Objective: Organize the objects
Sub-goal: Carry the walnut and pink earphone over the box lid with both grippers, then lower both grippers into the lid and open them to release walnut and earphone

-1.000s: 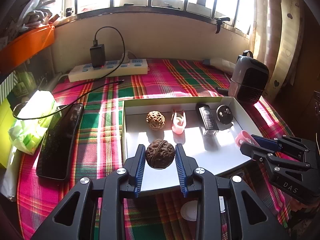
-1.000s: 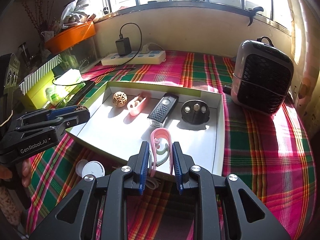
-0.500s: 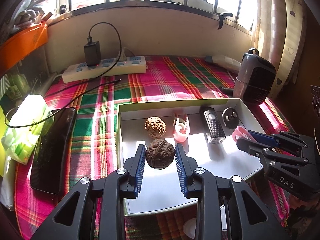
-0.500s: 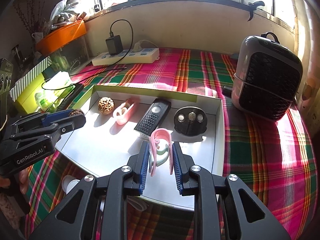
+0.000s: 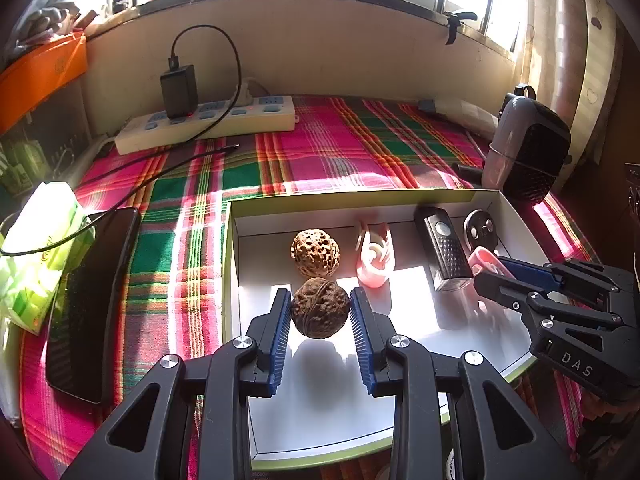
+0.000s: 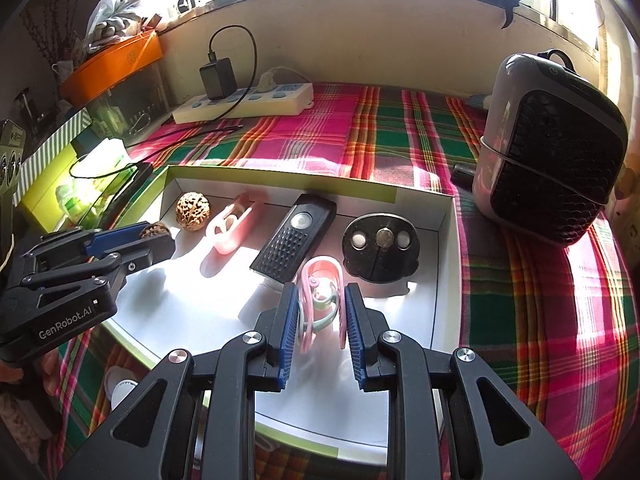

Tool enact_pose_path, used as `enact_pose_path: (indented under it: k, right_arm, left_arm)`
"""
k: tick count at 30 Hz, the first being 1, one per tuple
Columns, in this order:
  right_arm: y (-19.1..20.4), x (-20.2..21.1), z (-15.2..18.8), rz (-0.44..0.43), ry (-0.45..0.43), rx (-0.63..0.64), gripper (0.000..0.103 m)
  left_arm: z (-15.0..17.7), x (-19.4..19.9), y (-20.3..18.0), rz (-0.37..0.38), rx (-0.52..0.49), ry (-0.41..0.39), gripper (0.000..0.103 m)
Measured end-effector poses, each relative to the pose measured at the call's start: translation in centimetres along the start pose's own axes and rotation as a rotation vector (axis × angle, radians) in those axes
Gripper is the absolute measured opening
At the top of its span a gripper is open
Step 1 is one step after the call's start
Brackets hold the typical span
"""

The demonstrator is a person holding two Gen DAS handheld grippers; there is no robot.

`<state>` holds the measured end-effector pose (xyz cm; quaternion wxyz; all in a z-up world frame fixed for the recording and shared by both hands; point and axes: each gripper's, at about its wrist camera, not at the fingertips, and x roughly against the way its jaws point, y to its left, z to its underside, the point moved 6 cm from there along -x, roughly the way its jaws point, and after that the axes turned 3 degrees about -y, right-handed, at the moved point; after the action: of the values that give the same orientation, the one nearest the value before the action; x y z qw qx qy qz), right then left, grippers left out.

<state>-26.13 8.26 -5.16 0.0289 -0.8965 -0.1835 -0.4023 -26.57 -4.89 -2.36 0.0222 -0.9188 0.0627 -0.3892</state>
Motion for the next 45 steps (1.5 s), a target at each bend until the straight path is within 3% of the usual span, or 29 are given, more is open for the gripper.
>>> enact_pose_path:
  k: [20,45]
  right_arm:
    - [-0.8,-0.8,-0.5,0.08,-0.009,0.028,0.025]
    - [-0.7,-0.9,-0.4,0.085,-0.01,0.023,0.025]
  left_arm:
    - [-0.3,-1.4,-0.7,-0.027,-0.044,-0.009,0.028]
    - [-0.1,-1.8,-0.9,-0.053,-0.073,-0.007,0.028]
